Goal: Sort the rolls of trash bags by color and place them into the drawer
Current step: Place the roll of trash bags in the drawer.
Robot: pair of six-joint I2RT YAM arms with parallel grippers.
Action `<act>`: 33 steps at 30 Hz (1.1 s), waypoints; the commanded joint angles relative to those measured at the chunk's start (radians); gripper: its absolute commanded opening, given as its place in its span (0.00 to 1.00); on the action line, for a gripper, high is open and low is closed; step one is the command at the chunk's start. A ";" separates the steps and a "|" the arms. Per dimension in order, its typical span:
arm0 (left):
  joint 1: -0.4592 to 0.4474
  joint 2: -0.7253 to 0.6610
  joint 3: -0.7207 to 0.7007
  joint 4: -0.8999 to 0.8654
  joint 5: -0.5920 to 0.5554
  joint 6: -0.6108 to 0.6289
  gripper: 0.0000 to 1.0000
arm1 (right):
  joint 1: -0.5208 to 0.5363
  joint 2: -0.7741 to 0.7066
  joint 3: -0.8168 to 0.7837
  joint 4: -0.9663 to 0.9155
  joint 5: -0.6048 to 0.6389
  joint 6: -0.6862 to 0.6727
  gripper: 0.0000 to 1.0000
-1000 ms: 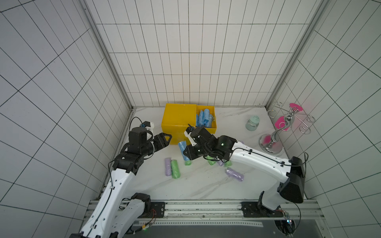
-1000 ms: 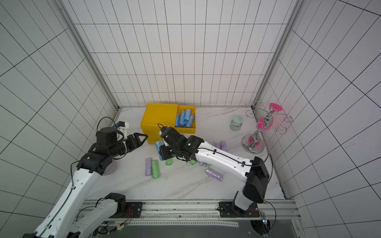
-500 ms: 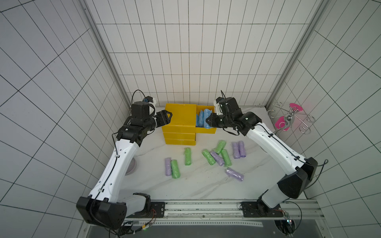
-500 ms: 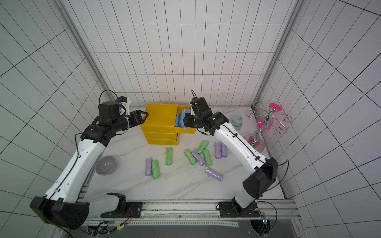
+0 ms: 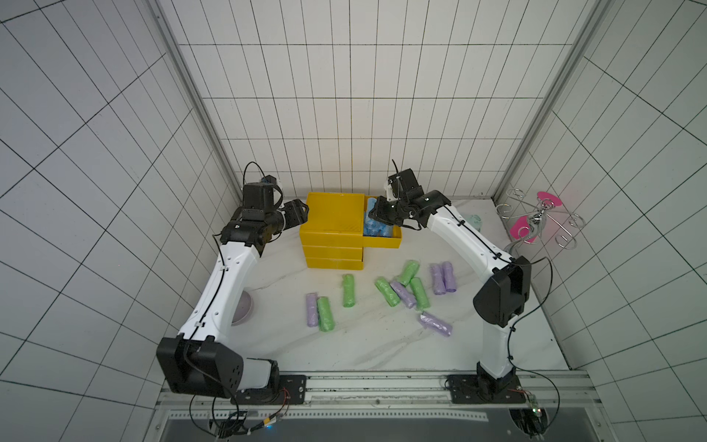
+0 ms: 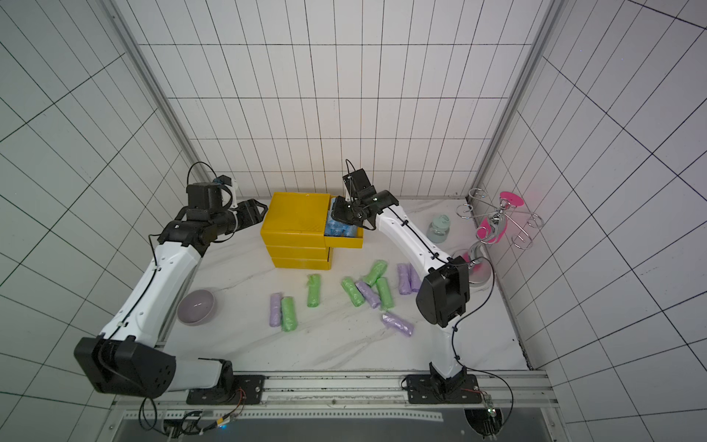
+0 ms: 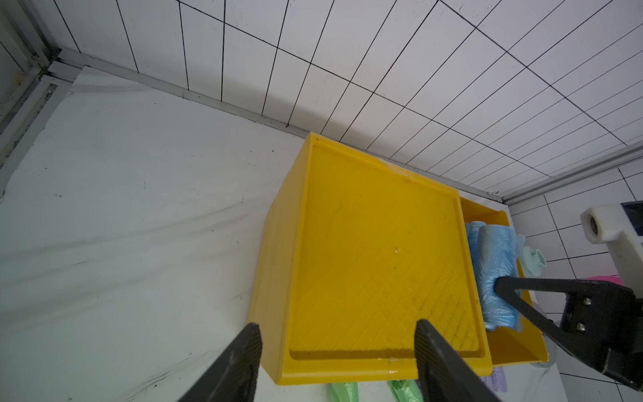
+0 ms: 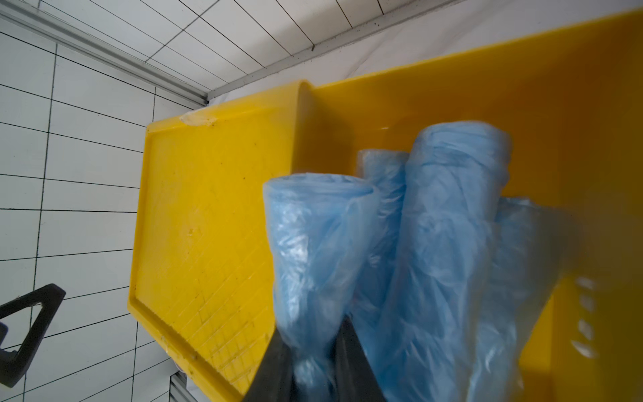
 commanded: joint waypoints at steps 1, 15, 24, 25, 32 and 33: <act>0.003 0.025 0.004 0.038 -0.005 0.017 0.69 | -0.010 0.021 0.037 -0.001 -0.010 0.034 0.15; 0.003 0.106 -0.016 0.073 0.037 -0.003 0.69 | -0.006 0.093 0.081 0.005 -0.058 0.088 0.21; 0.004 0.114 -0.013 0.075 0.048 -0.009 0.69 | -0.007 -0.012 0.140 -0.035 -0.039 0.042 0.42; 0.003 0.114 -0.013 0.076 0.048 -0.011 0.69 | -0.006 -0.024 0.143 -0.035 -0.038 0.040 0.43; 0.003 0.114 -0.003 0.076 0.053 -0.017 0.69 | -0.009 -0.091 0.137 -0.062 -0.021 -0.001 0.41; 0.004 0.114 -0.002 0.076 0.056 -0.020 0.69 | -0.012 -0.092 0.134 -0.065 -0.012 -0.012 0.39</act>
